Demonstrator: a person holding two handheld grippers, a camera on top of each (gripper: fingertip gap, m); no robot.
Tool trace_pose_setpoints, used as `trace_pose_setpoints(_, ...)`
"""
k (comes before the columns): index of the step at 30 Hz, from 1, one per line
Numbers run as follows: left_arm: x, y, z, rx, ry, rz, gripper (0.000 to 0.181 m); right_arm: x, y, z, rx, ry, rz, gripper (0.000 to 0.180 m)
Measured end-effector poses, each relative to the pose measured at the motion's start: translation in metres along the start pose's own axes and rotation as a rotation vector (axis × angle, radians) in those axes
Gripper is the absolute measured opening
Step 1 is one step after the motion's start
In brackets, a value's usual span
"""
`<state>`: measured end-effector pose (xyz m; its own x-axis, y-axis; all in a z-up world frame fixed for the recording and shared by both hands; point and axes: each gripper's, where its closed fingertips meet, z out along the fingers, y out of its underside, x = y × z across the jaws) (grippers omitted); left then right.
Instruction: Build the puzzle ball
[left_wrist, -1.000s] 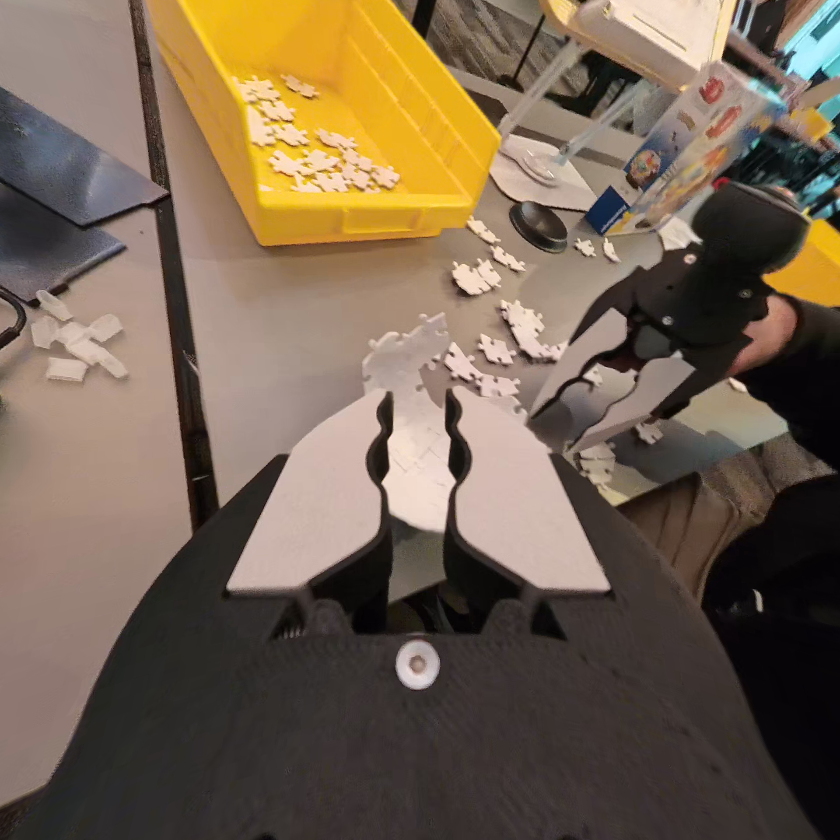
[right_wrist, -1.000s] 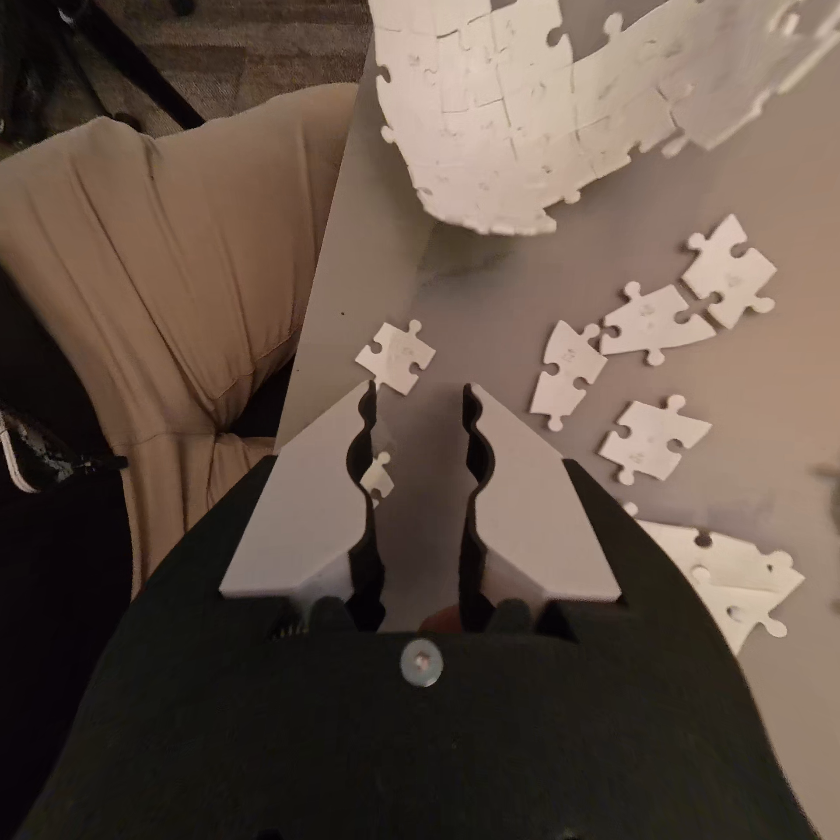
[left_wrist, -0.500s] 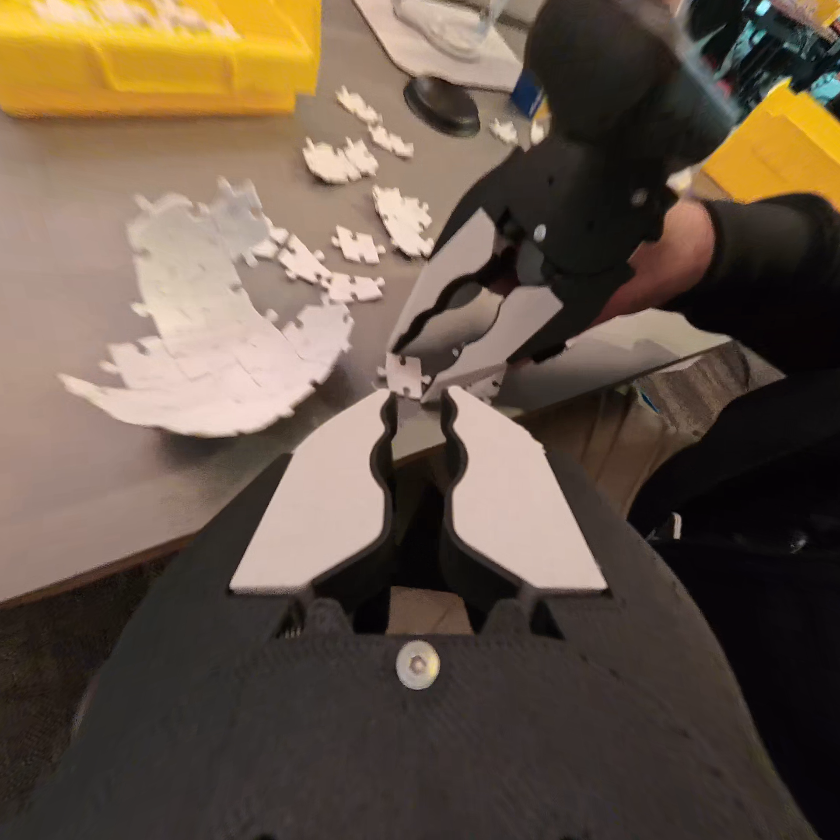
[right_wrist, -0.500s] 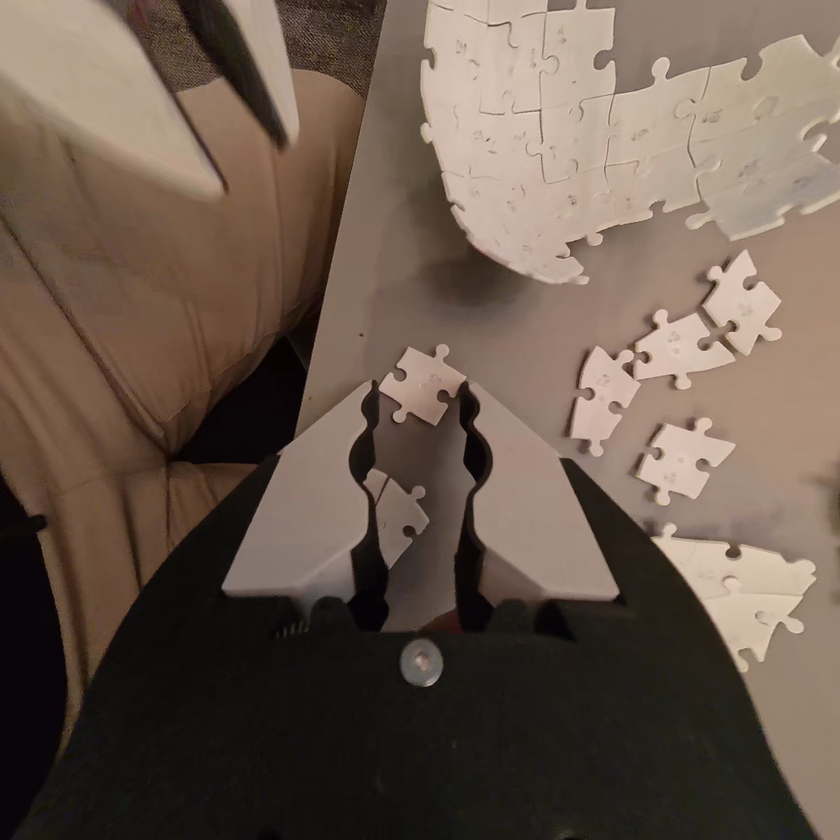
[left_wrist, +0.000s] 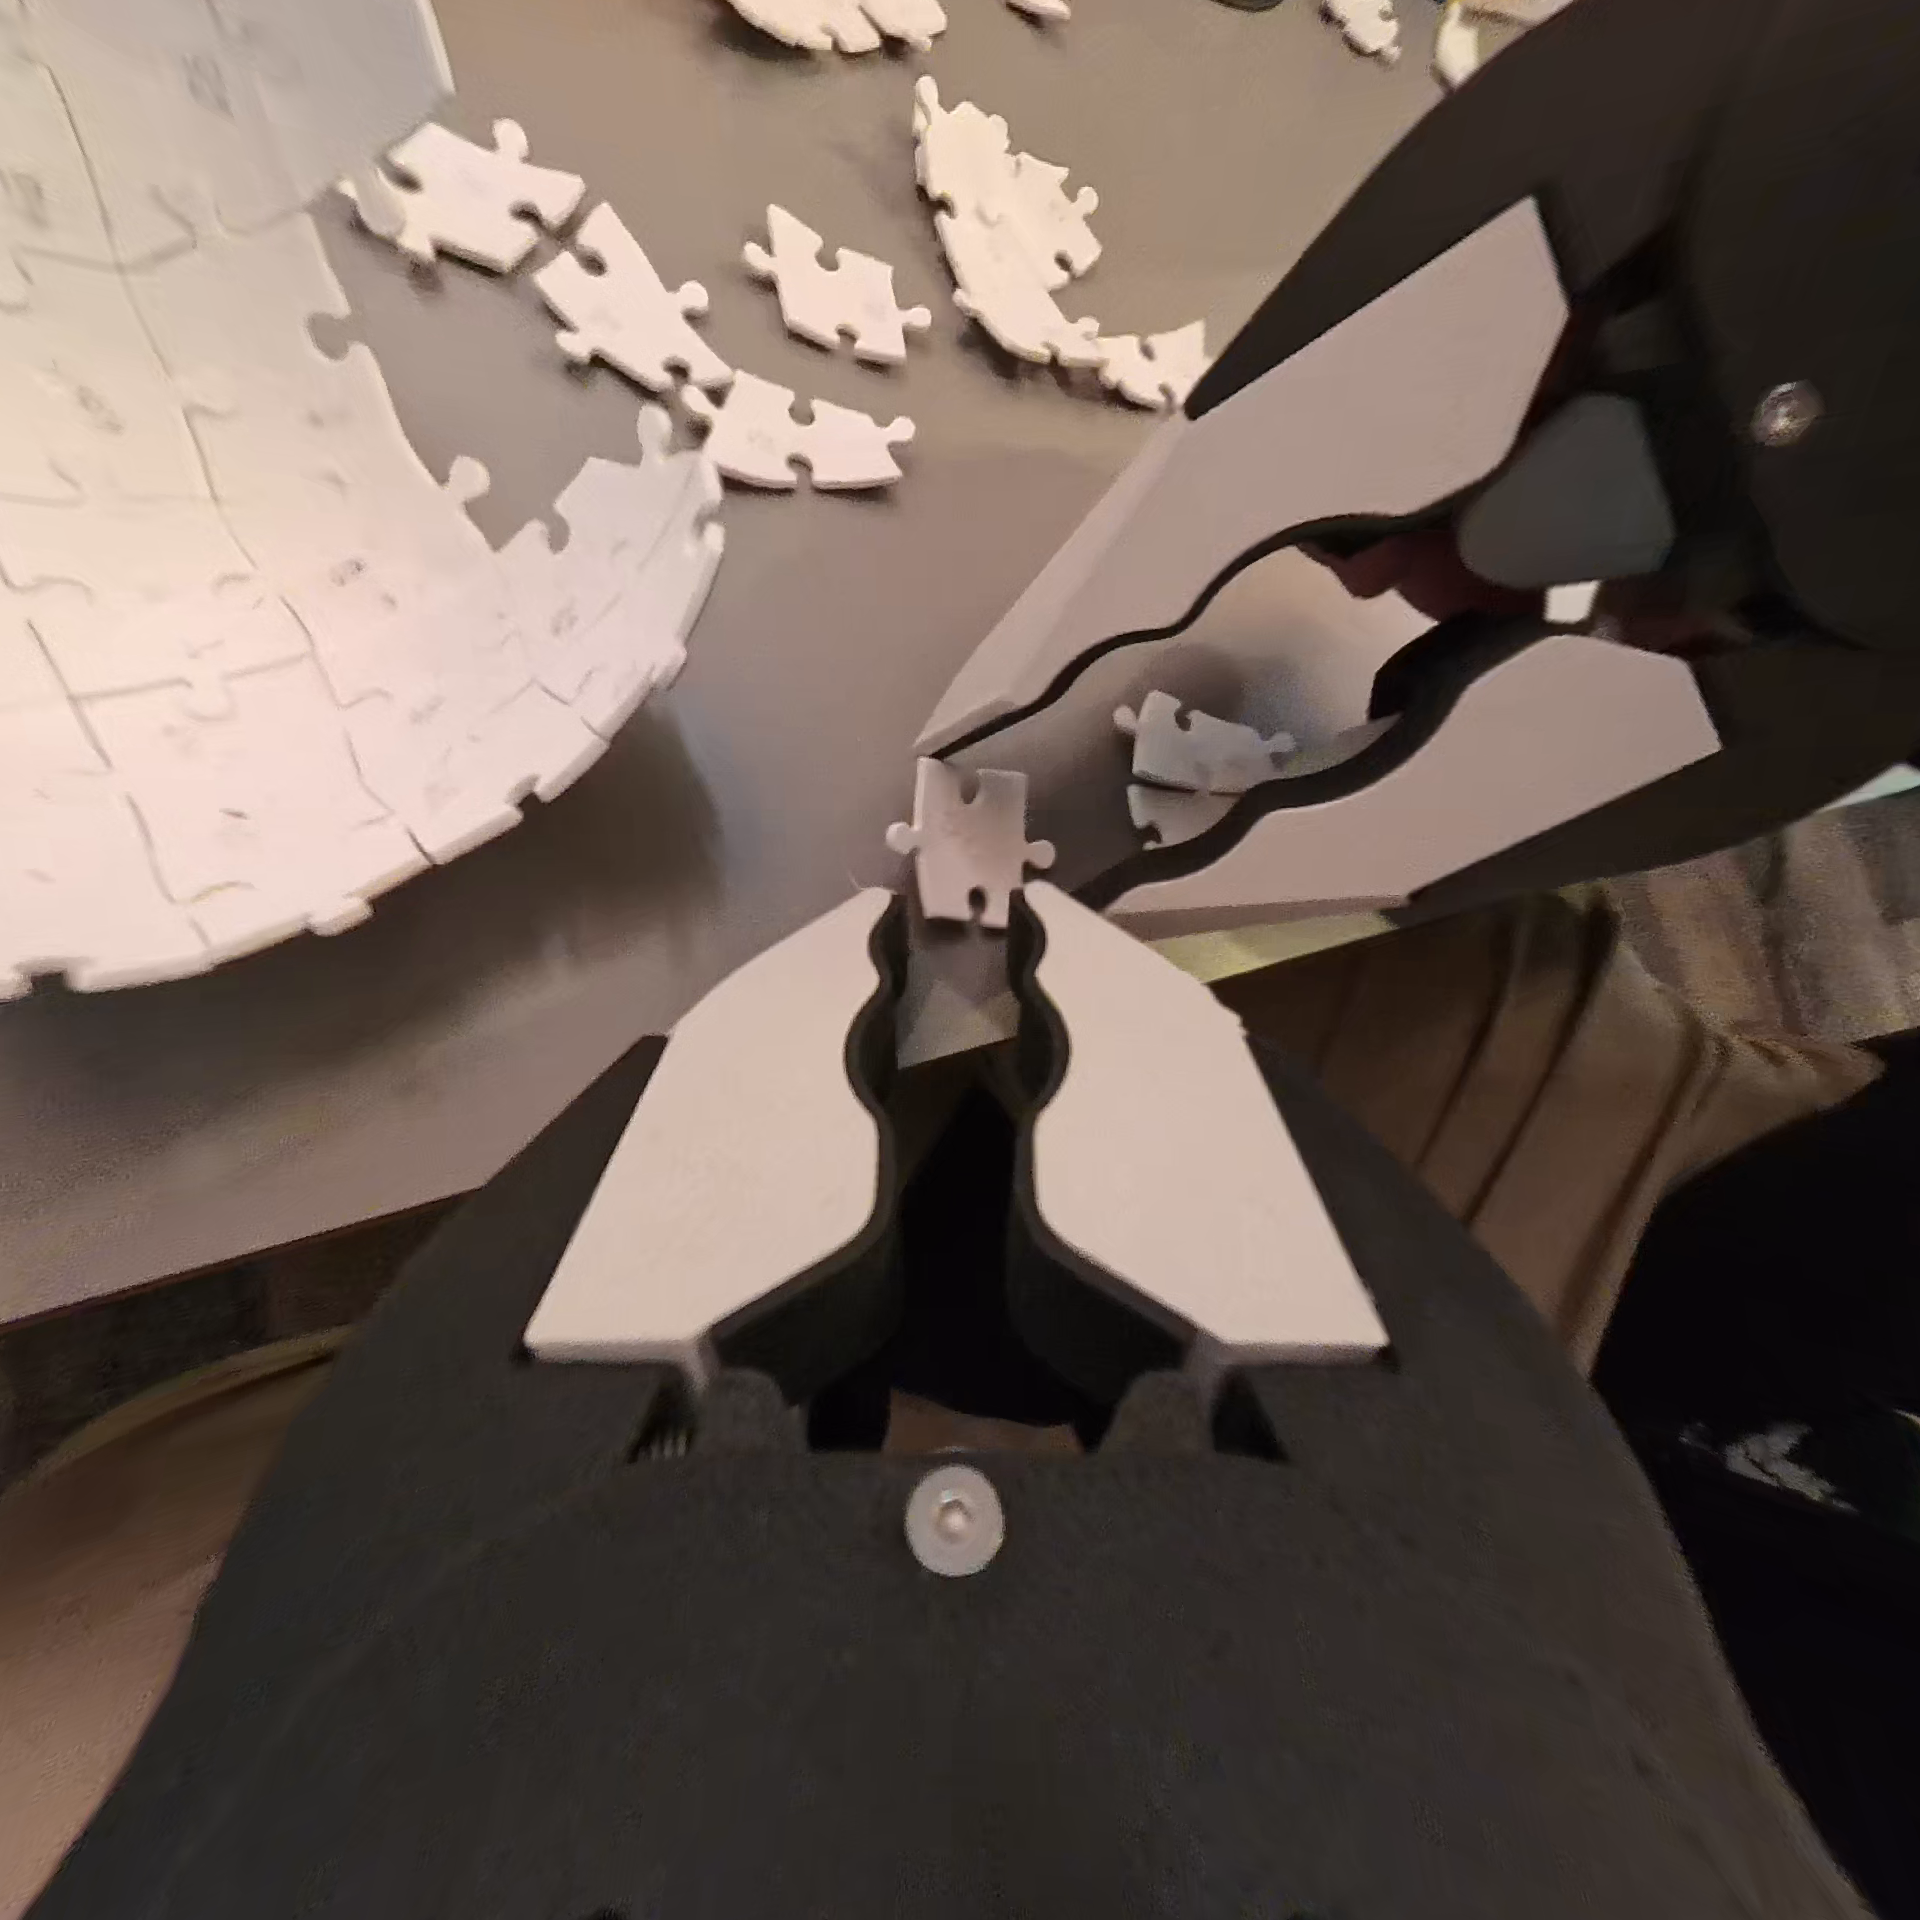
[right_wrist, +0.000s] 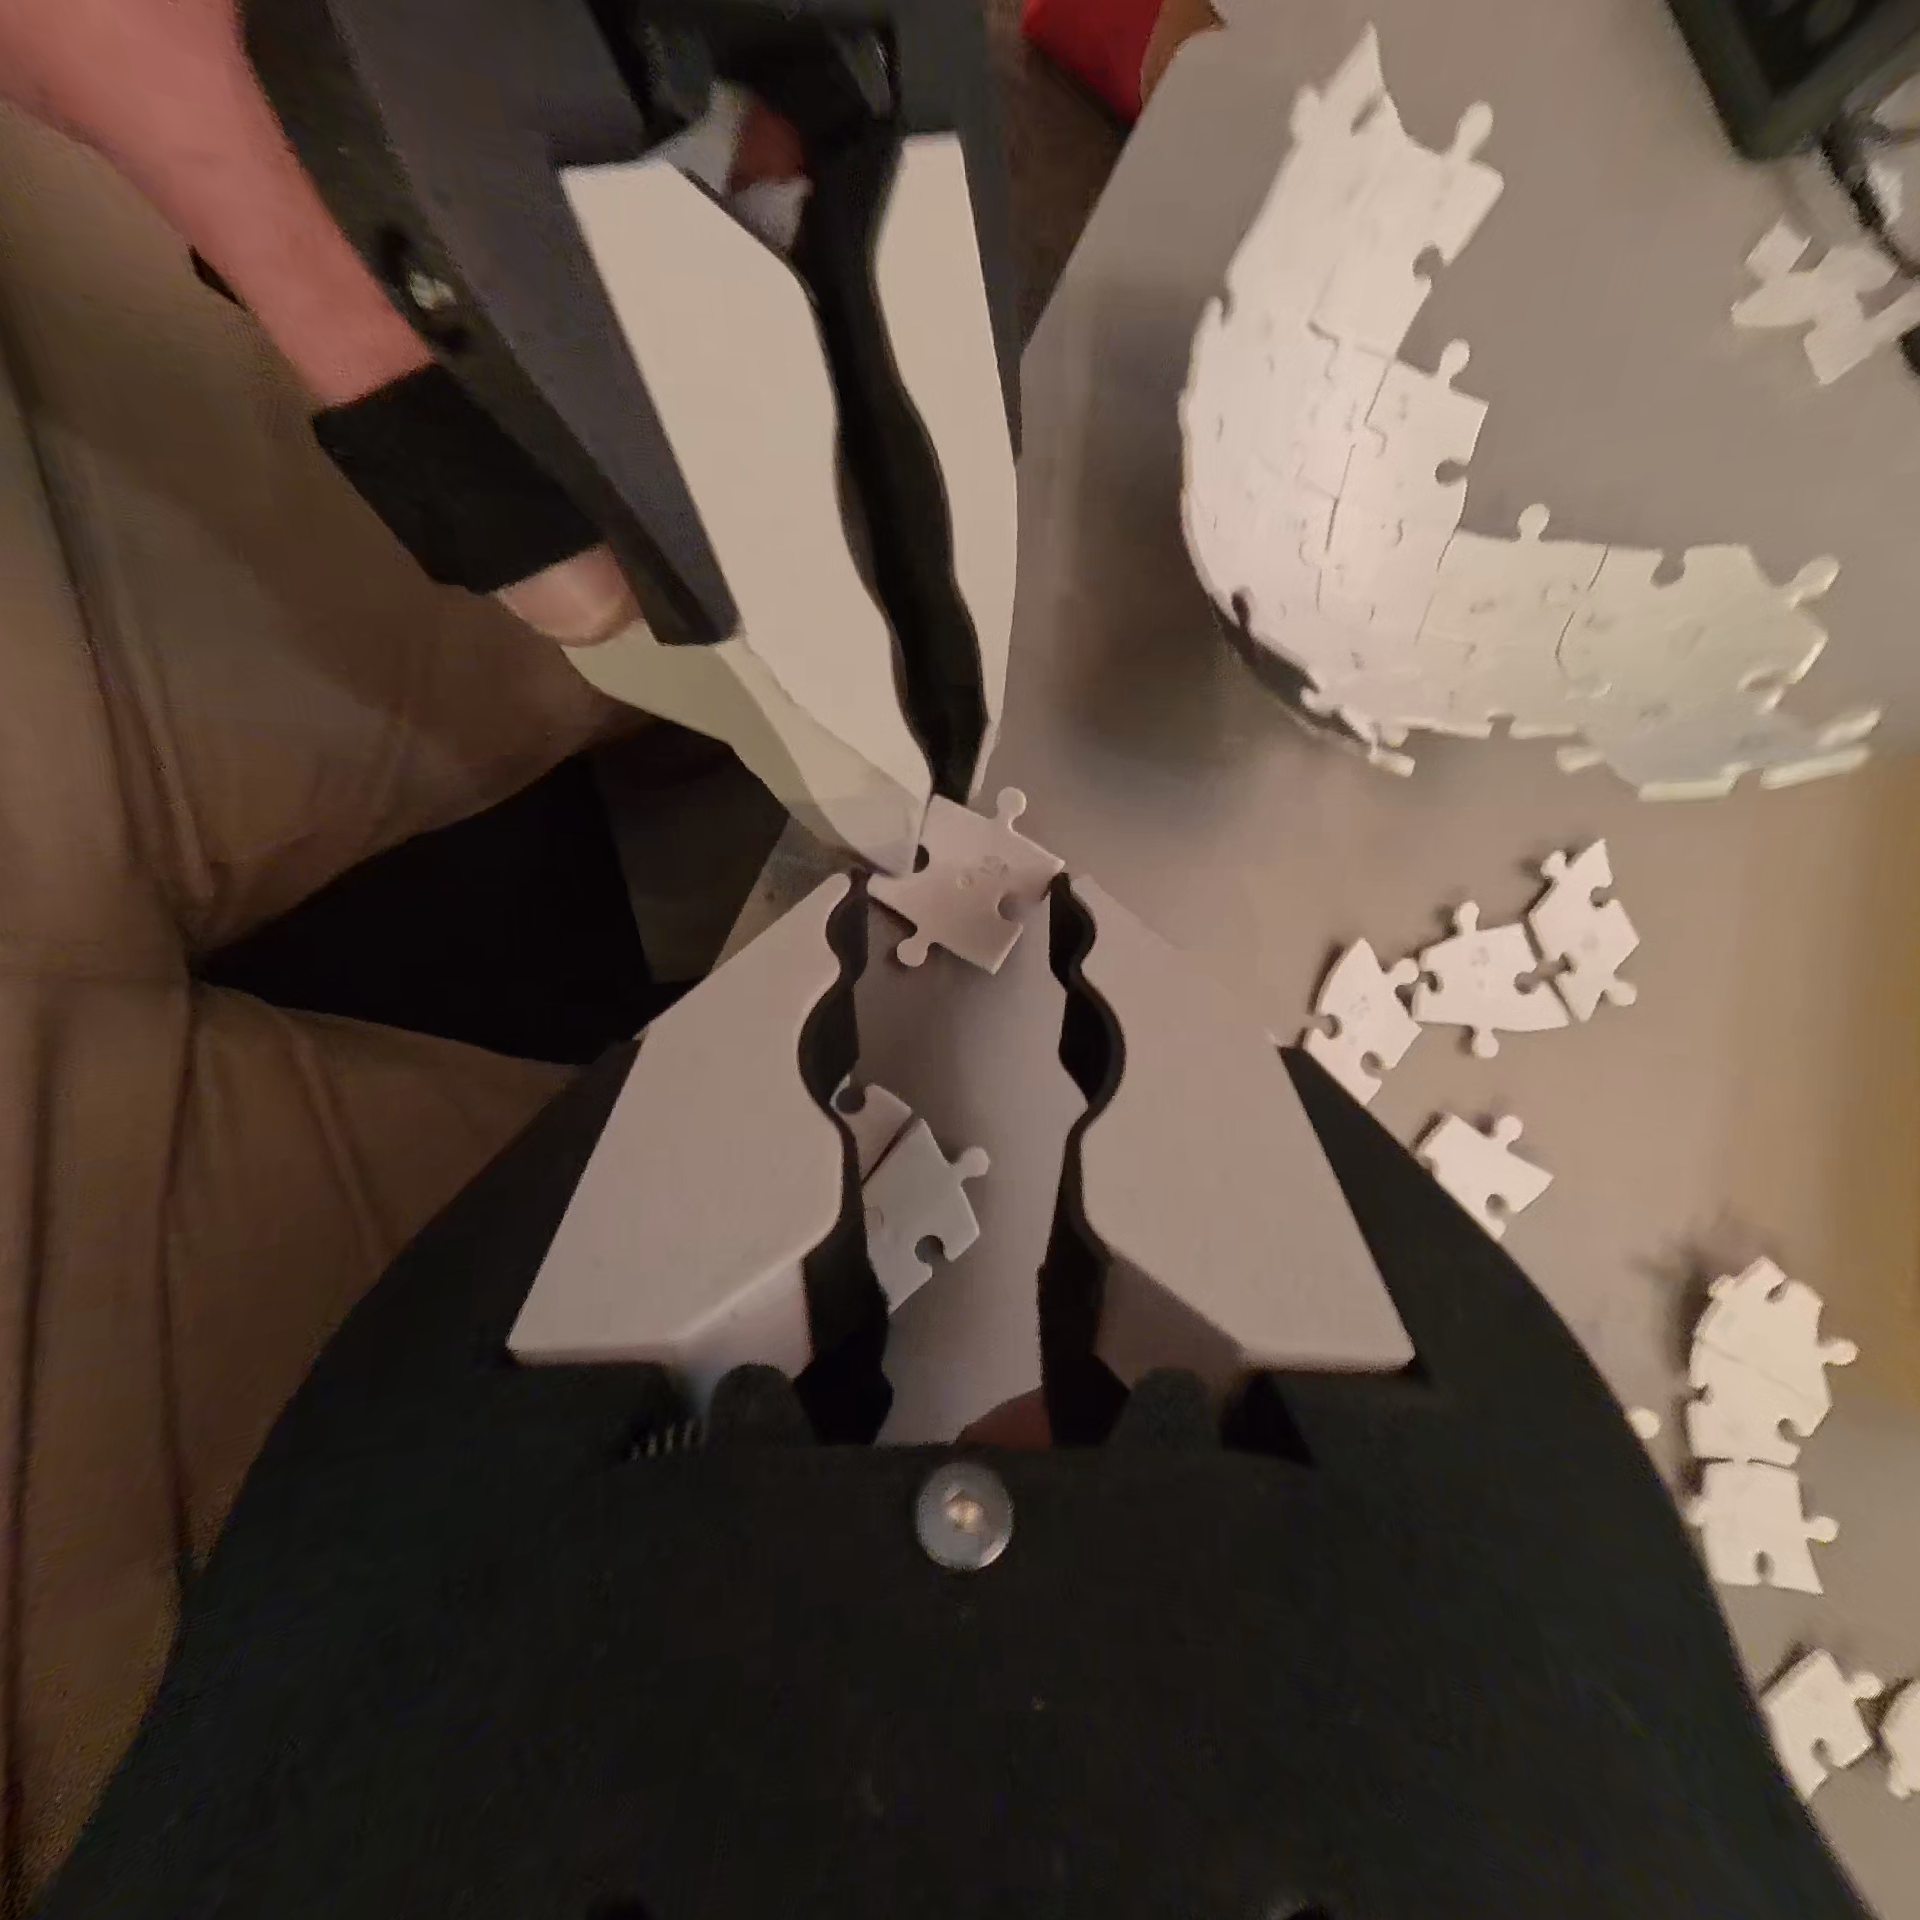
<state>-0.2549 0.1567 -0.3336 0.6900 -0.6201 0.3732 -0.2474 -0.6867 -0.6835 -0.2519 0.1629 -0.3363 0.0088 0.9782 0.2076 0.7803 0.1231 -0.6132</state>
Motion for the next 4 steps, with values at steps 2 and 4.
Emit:
trace_pose_setpoints(2, 0.0019, 0.0001, 0.0018, 0.019, 0.028, -0.034, 0.019, -0.0009, -0.0044, -0.0014, 0.020, 0.022, -0.058, 0.033)
trace_pose_setpoints(4, 0.0002, -0.0014, 0.0018, 0.033, 0.039, -0.047, 0.018, -0.0038, -0.0108, -0.0038, 0.045, 0.029, -0.097, 0.016)
